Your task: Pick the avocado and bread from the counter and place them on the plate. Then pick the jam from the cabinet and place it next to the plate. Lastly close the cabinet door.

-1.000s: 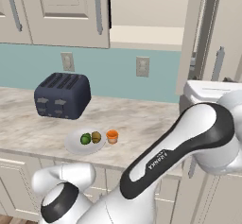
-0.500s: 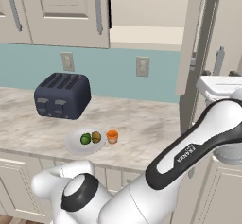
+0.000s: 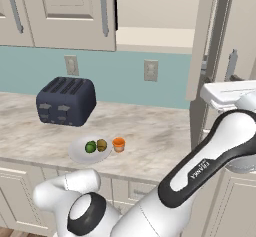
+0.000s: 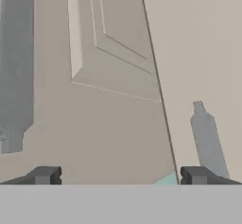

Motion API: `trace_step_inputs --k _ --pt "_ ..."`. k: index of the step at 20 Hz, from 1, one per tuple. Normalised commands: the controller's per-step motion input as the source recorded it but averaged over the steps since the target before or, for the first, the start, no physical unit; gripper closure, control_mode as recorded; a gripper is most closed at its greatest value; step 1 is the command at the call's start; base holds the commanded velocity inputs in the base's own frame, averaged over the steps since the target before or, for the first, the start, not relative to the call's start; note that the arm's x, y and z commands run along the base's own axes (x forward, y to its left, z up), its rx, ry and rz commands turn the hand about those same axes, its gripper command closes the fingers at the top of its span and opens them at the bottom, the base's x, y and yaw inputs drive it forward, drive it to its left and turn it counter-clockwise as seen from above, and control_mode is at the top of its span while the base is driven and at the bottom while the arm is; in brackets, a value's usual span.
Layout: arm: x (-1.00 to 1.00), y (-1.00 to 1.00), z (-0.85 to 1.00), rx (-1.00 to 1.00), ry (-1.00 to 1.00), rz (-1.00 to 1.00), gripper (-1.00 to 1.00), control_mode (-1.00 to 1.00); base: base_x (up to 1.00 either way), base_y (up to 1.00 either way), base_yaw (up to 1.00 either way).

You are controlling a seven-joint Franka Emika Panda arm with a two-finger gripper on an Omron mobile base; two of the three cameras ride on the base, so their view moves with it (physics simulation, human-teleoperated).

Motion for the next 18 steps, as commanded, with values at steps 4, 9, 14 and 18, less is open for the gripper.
trace_step_inputs --k 4,9,14,18 --pt "0.29 0.95 -0.29 0.0 0.0 0.0 -1.0 -1.0 0.0 0.0 0.0" --pt "0.37 0.97 -0.21 0.0 0.0 0.0 -1.0 -1.0 0.0 0.0 0.0" --pt "0.47 0.92 -0.06 0.0 -0.05 0.0 -1.0 -1.0 0.0 0.0 0.0" --pt "0.63 0.54 0.14 0.08 -0.18 -0.07 -1.0 -1.0 0.0 0.0 0.0"
